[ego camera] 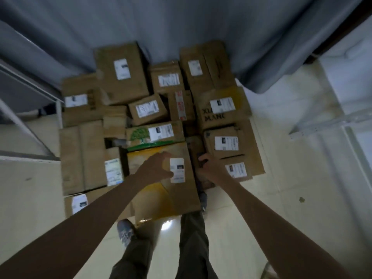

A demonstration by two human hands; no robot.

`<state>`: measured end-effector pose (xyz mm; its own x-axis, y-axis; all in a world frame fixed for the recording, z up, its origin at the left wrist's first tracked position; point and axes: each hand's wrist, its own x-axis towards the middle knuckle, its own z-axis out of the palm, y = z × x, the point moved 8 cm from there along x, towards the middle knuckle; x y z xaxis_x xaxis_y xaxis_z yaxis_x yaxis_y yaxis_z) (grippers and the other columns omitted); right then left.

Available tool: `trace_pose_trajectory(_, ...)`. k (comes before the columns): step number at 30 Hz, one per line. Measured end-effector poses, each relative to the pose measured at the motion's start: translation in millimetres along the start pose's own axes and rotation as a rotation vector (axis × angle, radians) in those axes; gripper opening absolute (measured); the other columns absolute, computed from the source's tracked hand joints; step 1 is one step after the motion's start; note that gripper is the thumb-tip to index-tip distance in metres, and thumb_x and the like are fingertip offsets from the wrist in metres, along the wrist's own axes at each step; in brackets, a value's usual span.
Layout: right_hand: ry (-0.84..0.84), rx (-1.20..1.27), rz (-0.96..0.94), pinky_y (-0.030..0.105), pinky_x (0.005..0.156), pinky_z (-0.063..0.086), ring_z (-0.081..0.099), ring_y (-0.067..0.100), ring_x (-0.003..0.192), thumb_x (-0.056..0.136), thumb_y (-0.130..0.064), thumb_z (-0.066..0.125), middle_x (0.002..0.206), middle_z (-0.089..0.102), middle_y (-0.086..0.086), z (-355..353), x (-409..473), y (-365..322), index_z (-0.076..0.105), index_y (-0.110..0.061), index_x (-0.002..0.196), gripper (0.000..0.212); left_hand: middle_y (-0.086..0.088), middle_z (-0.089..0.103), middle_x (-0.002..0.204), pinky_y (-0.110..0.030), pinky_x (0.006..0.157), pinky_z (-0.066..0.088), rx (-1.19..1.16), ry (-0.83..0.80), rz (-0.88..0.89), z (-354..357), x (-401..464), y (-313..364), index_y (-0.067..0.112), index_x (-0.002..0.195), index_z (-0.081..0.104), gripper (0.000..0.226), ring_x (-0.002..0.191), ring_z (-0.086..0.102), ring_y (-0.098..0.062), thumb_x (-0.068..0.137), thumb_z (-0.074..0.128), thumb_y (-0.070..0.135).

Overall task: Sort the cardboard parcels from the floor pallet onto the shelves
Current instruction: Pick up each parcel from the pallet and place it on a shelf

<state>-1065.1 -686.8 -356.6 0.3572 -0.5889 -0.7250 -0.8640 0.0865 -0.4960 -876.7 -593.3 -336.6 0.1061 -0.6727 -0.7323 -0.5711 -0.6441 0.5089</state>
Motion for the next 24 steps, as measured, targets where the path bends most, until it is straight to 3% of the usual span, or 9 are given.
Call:
trace_pose_trajectory(2,-0.072,-0.028,-0.056,0.022,0.071,0.044,0.061,0.019,0.105,0.09,-0.026,0.073,0.113,0.06,-0.003,10,-12,-50,0.055,-0.02,0.135,0.049,-0.002,0.033,0.159,-0.036,0.108,0.038,-0.024,0.033,-0.005,-40,-36,-19,0.023,0.155,0.034,0.077,0.144,0.035,-0.023,0.09,0.075,0.032)
trace_pose_trajectory(5,-0.139,-0.162,-0.203,0.023,0.083,0.048,0.059,0.017,0.116,0.094,-0.026,0.07,0.14,0.054,0.002,21,-28,-138,0.053,-0.018,0.14,0.05,0.001,0.034,0.159,-0.033,0.106,0.042,-0.008,0.134,-0.016,-99,-90,-45,0.025,0.154,0.036,0.074,0.141,0.04,-0.022,0.091,0.074,0.034)
trace_pose_trajectory(8,-0.151,-0.248,-0.352,0.039,0.099,0.05,0.058,0.026,0.121,0.093,-0.022,0.071,0.136,0.058,0.007,38,-48,-235,0.056,-0.015,0.137,0.046,-0.001,0.045,0.151,-0.031,0.104,0.044,-0.041,0.317,-0.05,-153,-150,-75,0.025,0.147,0.045,0.069,0.134,0.049,-0.021,0.087,0.077,0.031)
trace_pose_trajectory(10,-0.188,-0.306,-0.441,0.042,0.098,0.051,0.062,0.025,0.113,0.091,-0.02,0.072,0.127,0.063,0.009,61,-69,-297,0.056,-0.016,0.133,0.045,-0.003,0.044,0.151,-0.03,0.104,0.042,-0.037,0.411,-0.117,-182,-197,-99,0.026,0.148,0.042,0.07,0.134,0.048,-0.023,0.087,0.076,0.031)
trace_pose_trajectory(12,-0.218,-0.385,-0.529,0.036,0.093,0.052,0.064,0.021,0.101,0.088,-0.02,0.072,0.115,0.067,0.007,89,-96,-358,0.056,-0.021,0.131,0.045,-0.005,0.039,0.154,-0.033,0.106,0.041,-0.033,0.483,-0.167,-208,-247,-125,0.027,0.151,0.037,0.075,0.136,0.046,-0.026,0.087,0.076,0.033)
trace_pose_trajectory(15,-0.237,-0.48,-0.69,0.035,0.093,0.053,0.064,0.023,0.103,0.086,-0.019,0.073,0.112,0.066,0.006,143,-148,-443,0.057,-0.023,0.129,0.047,-0.007,0.042,0.151,-0.035,0.107,0.04,-0.033,0.627,-0.217,-243,-330,-171,0.024,0.151,0.039,0.079,0.134,0.047,-0.027,0.084,0.078,0.032)
trace_pose_trajectory(18,-0.264,-0.572,-0.845,0.033,0.087,0.053,0.06,0.019,0.091,0.085,-0.016,0.072,0.094,0.061,0.0,208,-212,-514,0.057,-0.022,0.131,0.049,-0.006,0.044,0.149,-0.038,0.107,0.041,-0.052,0.756,-0.29,-264,-418,-228,0.025,0.151,0.04,0.077,0.133,0.048,-0.028,0.084,0.078,0.033)
trace_pose_trajectory(24,-0.311,-0.639,-1.057,0.032,0.086,0.052,0.062,0.022,0.096,0.082,-0.022,0.075,0.106,0.063,0.004,336,-334,-616,0.055,-0.027,0.132,0.053,0.001,0.04,0.154,-0.031,0.102,0.041,-0.074,0.956,-0.426,-289,-582,-350,0.029,0.149,0.04,0.075,0.134,0.047,-0.023,0.084,0.077,0.035)
